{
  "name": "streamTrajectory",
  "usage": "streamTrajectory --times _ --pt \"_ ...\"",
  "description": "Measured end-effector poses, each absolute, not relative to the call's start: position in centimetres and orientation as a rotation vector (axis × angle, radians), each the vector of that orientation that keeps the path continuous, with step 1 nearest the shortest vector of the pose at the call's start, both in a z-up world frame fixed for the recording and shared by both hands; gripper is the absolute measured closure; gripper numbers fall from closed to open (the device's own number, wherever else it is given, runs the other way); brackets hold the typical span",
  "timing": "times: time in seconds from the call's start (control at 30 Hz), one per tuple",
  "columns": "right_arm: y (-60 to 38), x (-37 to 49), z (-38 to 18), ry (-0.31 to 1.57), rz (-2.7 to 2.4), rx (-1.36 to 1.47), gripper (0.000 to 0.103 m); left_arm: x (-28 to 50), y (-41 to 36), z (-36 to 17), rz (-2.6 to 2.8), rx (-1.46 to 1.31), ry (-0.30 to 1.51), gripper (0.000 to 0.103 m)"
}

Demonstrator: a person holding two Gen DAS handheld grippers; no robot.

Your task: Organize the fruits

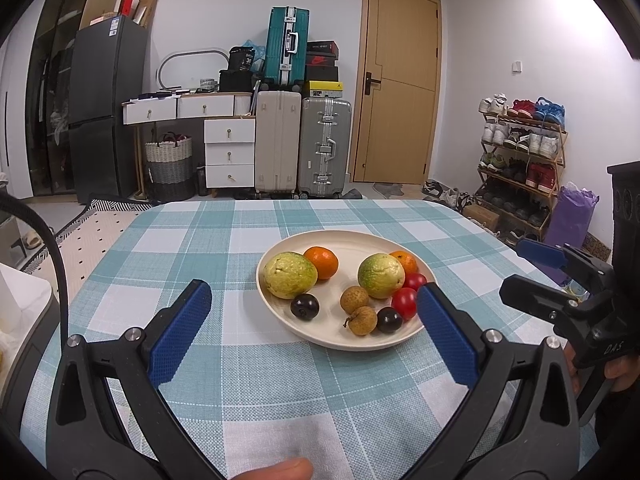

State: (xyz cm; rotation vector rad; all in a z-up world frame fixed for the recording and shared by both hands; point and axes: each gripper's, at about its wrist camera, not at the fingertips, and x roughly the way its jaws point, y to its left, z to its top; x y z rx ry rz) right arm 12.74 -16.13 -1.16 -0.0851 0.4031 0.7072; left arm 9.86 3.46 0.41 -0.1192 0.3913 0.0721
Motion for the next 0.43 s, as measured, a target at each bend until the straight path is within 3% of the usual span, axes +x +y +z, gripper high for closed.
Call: streamTrajectory --times 0.43 --pt "-15.67 12.84 -1.39 0.413 0.717 -0.094 0.000 9.93 3.46 0.22 0.077 -0.116 0.391 0.001"
